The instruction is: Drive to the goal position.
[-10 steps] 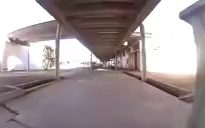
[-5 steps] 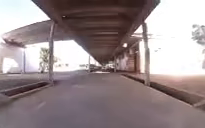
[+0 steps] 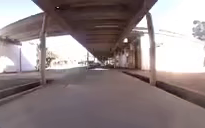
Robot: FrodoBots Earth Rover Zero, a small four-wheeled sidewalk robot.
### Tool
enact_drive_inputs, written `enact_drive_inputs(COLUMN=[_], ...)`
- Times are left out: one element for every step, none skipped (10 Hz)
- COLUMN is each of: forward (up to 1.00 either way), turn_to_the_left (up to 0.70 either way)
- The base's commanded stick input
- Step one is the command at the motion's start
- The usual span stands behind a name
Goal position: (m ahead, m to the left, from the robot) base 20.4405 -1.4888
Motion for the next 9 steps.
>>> enact_drive_inputs(forward=[0.93,0.93,0.93,0.93,0.93,0.93,0.93,0.93,0.93], turn_to_the_left=[0.01,0.01,0.01,0.19,0.38,0.01,0.01,0.01,0.01])
